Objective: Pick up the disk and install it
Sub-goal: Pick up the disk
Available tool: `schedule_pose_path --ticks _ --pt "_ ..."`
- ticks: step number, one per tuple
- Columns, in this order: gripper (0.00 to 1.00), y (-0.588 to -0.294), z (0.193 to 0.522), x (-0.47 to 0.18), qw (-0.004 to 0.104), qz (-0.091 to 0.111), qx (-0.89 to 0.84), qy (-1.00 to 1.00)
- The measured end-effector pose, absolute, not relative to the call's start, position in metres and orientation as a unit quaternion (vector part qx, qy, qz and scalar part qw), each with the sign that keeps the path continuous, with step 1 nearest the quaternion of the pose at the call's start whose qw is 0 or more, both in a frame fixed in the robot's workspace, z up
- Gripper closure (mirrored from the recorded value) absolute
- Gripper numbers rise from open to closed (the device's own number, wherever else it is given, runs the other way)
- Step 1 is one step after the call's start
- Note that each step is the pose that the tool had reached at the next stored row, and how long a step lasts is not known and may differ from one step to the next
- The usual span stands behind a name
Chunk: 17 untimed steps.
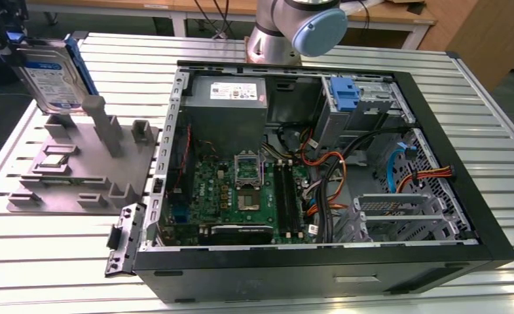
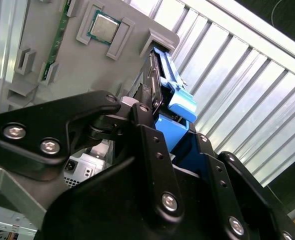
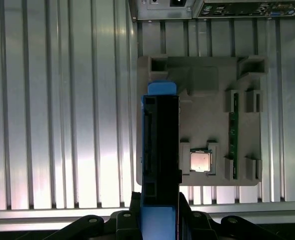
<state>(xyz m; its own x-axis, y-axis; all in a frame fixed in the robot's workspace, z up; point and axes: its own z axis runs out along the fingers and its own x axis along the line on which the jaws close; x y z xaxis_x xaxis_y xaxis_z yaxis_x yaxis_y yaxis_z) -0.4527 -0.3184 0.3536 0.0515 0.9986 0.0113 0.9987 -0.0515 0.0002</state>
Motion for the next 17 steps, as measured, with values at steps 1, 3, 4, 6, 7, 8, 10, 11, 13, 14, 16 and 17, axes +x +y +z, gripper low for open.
schedule_pose_path --ticks 1,3,4,6,7,8,10,11,13,14,16,17 --pt "0.64 -0.3184 0.3539 -0.4527 0.004 -0.004 -0.725 -0.689" --pt "0.64 -0.3184 0.3542 -0.4527 0.004 -0.004 -0.725 -0.689" --pt "0.64 -0.3184 0.3544 -0.4527 0.004 -0.004 -0.725 -0.689" --pt "0.64 -0.3184 0.3549 -0.4527 0.004 -0.004 -0.725 -0.689" --pt "0.64 -0.3184 0.3551 -0.4527 0.004 -0.004 -0.725 -0.689" --pt "0.64 -0.3184 0.3553 -0.4527 0.004 -0.004 -0.725 -0.689" --pt "0.64 -0.3184 0.3558 -0.4527 0.004 -0.004 -0.725 -0.689" --pt "0.64 -0.3184 0.3561 -0.4527 0.004 -0.004 -0.725 -0.689" --pt "0.64 -0.3184 0.3565 -0.4527 0.004 -0.004 -0.725 -0.689" --pt "0.64 -0.3184 0.3567 -0.4527 0.004 -0.004 -0.725 -0.689" --pt "0.64 -0.3184 0.3571 -0.4527 0.004 -0.004 -0.725 -0.689" --pt "0.64 -0.3184 0.3573 -0.4527 0.004 -0.004 -0.725 -0.689"
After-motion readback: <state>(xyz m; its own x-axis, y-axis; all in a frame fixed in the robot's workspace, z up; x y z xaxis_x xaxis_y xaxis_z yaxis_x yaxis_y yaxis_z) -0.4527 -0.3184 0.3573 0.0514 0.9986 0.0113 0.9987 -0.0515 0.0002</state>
